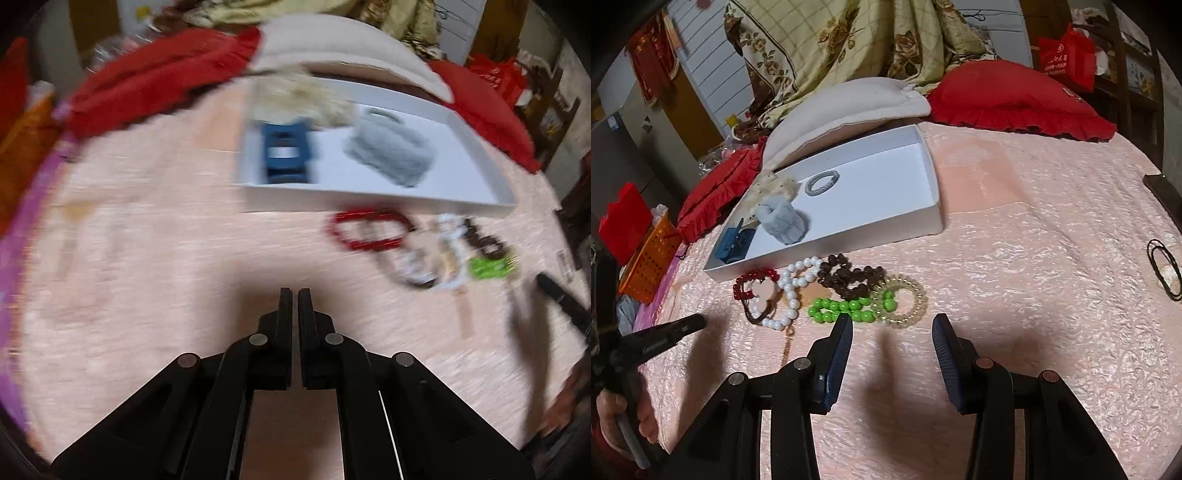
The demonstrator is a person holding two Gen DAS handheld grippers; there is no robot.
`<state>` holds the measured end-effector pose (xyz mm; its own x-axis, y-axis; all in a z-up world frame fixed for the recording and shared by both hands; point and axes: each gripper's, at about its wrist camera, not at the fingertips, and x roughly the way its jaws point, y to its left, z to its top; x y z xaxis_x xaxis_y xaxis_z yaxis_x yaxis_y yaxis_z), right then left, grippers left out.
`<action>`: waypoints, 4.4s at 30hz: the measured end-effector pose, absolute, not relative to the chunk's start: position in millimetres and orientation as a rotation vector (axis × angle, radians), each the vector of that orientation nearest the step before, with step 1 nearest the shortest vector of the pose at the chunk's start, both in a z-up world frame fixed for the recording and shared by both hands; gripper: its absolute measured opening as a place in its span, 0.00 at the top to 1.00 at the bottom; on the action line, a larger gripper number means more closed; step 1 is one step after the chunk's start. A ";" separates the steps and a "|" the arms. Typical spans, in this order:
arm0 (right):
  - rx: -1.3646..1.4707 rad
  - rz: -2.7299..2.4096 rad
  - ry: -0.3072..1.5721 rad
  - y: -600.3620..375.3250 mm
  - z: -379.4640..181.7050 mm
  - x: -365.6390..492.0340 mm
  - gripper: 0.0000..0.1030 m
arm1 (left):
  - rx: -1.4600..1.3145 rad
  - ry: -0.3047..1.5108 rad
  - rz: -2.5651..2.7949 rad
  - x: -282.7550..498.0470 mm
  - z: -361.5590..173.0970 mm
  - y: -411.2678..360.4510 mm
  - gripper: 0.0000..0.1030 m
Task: Organize jewelry
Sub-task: 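Move both tools back toward the bracelets beside the box, then grasp the white pearl bracelet with the right tool while the left tool grasps the red bead bracelet, then carry both bracelets into the white box and open both tools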
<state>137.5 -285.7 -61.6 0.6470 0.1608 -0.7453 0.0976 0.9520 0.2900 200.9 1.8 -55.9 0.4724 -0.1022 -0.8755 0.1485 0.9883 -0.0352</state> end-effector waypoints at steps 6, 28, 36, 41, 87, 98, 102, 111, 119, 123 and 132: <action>0.335 0.160 0.896 -252.9 -63.5 154.4 0.58 | -0.105 1.077 -0.145 197.4 -56.1 45.4 0.98; 0.362 0.295 0.929 -225.7 -66.8 142.4 0.92 | -0.202 1.121 -0.314 212.9 -57.0 -5.3 0.97; 0.321 0.181 0.950 -262.9 -81.9 108.3 0.92 | -0.109 1.148 -0.379 216.9 -65.7 -51.6 0.95; 0.349 0.141 0.936 -286.2 -85.2 105.0 0.92 | -0.144 1.121 -0.291 240.1 -67.0 -38.8 0.62; 0.251 0.168 0.693 -271.4 69.7 163.2 0.92 | 0.123 0.857 -0.387 222.0 77.5 -65.6 0.92; 0.349 0.073 0.821 -312.1 42.9 275.7 0.92 | 0.059 0.961 -0.420 308.6 41.0 -134.3 0.92; 0.385 0.059 0.847 -325.0 32.5 311.5 0.92 | 0.039 1.008 -0.400 339.4 20.0 -148.0 0.92; 0.605 0.131 0.863 -346.3 1.2 365.6 0.92 | -0.122 1.083 -0.458 387.0 -11.7 -154.1 0.92; 0.571 0.035 0.952 -350.3 -46.6 376.7 0.91 | -0.127 1.165 -0.398 395.8 -48.9 -147.4 0.77; 0.560 0.029 0.957 -354.0 -46.8 374.8 0.86 | -0.148 1.126 -0.400 388.3 -34.1 -135.4 0.64; 0.415 0.007 0.887 -349.0 -6.3 308.8 0.81 | -0.156 1.016 -0.353 330.6 18.1 -96.1 0.64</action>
<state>308.8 -349.0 -6.3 0.6373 0.1754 -0.7504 0.1638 0.9207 0.3543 330.6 -96.1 18.1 0.4763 -0.3594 -0.8025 0.2156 0.9325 -0.2897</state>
